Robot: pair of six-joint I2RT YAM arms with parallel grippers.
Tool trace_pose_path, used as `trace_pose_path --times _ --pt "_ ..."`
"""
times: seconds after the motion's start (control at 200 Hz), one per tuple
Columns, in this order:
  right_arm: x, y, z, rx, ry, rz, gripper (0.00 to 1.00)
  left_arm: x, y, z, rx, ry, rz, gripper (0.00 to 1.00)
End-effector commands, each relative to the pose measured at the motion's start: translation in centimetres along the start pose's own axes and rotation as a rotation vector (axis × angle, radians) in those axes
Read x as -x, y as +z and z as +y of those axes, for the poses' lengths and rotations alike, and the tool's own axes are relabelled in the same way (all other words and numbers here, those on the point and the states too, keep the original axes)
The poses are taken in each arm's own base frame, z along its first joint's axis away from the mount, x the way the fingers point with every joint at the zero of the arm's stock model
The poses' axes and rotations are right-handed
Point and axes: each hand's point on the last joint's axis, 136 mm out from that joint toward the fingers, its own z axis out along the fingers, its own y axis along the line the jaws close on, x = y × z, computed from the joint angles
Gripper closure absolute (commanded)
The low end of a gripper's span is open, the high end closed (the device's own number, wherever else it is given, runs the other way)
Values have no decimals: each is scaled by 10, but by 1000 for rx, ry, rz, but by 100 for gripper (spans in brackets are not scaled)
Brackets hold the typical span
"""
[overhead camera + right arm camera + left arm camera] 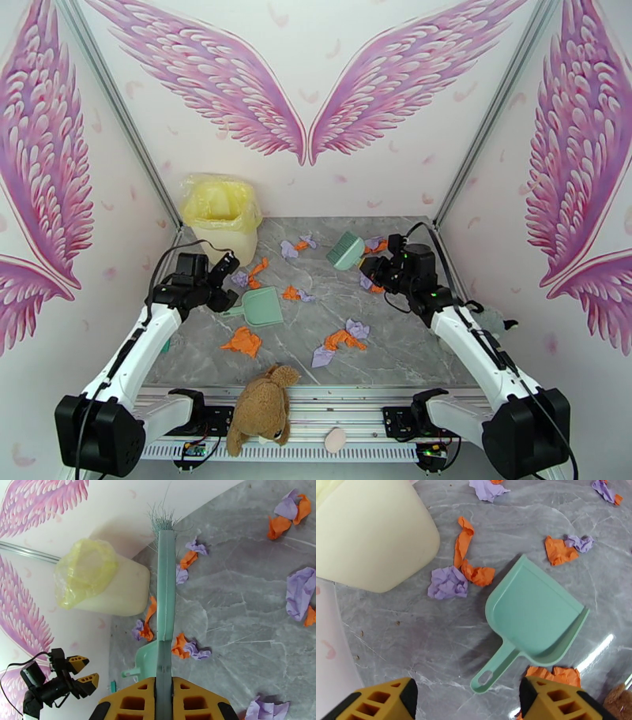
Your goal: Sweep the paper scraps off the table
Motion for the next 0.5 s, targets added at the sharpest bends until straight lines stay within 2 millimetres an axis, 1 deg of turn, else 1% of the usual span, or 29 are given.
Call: trace_pose_path --times 0.0,0.085,0.19,0.35,0.495 --pt "3 5 9 55 -6 14 91 -4 1 -26 -145 65 -45 26" --pt "3 7 12 75 0 22 91 -23 17 -27 -133 96 7 25" --pt "4 5 17 90 -6 29 91 -35 26 -33 -141 108 21 24" --pt "2 3 21 102 -12 42 91 -41 29 -26 -113 96 3 24" --pt "-2 3 20 107 -13 56 91 -54 41 -35 -160 76 2 21"
